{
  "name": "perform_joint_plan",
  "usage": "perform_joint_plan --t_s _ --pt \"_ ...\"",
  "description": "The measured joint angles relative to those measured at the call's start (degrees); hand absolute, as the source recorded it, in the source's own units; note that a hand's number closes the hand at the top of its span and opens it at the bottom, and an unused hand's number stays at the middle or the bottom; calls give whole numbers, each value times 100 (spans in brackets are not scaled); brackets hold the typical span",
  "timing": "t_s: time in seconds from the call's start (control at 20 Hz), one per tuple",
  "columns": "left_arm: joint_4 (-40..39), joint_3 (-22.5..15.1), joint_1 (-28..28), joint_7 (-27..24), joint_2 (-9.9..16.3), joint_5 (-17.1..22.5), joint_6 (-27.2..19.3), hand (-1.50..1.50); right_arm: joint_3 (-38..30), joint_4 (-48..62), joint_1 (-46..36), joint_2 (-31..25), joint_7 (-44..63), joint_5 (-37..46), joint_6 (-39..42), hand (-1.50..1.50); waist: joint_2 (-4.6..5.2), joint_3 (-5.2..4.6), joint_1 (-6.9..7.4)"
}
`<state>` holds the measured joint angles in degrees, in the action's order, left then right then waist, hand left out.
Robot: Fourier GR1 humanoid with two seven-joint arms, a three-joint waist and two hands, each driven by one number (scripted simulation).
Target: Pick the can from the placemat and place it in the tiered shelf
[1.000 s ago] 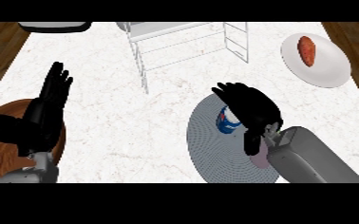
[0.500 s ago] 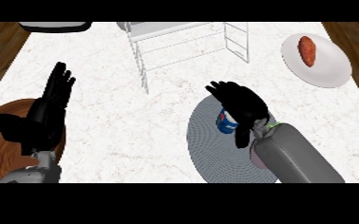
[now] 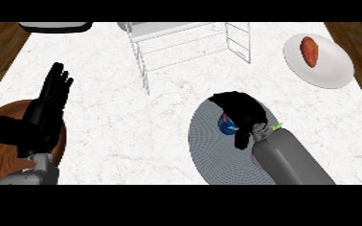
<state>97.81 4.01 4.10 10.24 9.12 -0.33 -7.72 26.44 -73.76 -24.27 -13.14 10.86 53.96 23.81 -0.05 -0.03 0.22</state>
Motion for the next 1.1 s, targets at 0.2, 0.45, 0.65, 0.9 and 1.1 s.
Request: perform_joint_plan --t_s 0.2,0.45,0.65,0.9,1.1 --pt "76 -21 34 100 -39 -71 -21 0 -4 372 -165 28 -393 300 -112 150 -26 -15 5" --pt "17 79 -22 -20 -34 -1 83 0 56 507 -176 57 -796 748 -610 150 -39 -20 4" --pt "-62 96 28 -26 -38 -36 96 0 11 441 -337 424 -373 812 23 150 -32 -16 -18" --pt "-78 54 64 14 -32 -56 124 0 -322 501 -815 1038 1104 83 1762 150 -34 -19 36" --pt "-146 -17 131 -4 -109 -89 99 0 -854 459 -1401 1204 2225 -1053 2415 150 -35 -16 98"
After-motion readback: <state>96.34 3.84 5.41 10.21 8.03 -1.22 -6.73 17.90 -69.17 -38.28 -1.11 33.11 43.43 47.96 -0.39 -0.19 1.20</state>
